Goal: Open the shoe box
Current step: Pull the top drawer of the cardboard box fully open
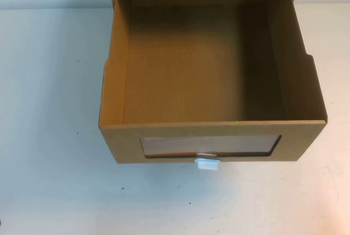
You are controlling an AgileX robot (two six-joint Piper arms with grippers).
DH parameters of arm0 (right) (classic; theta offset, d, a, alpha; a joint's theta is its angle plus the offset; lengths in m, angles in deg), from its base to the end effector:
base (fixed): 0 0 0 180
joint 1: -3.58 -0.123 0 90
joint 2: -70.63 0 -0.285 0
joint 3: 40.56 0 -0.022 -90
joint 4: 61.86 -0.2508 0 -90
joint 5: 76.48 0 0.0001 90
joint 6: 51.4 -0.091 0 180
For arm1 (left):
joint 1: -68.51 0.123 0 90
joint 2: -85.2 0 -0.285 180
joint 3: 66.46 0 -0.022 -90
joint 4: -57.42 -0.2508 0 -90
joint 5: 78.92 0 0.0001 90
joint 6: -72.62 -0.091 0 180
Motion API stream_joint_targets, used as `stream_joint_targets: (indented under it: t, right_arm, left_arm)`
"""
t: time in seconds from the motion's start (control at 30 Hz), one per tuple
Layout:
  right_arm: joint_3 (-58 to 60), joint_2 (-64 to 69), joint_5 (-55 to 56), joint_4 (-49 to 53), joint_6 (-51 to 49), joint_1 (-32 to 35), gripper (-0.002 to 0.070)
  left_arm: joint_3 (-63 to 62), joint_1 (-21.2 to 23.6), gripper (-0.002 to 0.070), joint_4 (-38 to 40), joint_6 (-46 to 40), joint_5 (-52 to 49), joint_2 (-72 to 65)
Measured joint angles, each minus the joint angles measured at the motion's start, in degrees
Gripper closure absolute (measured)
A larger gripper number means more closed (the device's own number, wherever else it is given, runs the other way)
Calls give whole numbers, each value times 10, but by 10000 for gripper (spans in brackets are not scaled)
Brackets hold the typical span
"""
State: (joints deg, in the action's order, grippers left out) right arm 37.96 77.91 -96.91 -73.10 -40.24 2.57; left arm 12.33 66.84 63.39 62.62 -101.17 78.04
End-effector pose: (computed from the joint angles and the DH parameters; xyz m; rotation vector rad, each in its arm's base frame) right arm 0.0530 0.0071 0.1745 -0.0736 1.8462 0.0678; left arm 0.0521 -0.0051 0.1699 0.1279 1.8819 -0.0037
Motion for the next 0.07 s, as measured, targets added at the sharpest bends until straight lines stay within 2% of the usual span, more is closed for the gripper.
stream_joint_targets:
  t: [0.07]
  right_arm:
    - [0,0,0,0,0,0,689]
  left_arm:
    - [0,0,680,0,0,0,0]
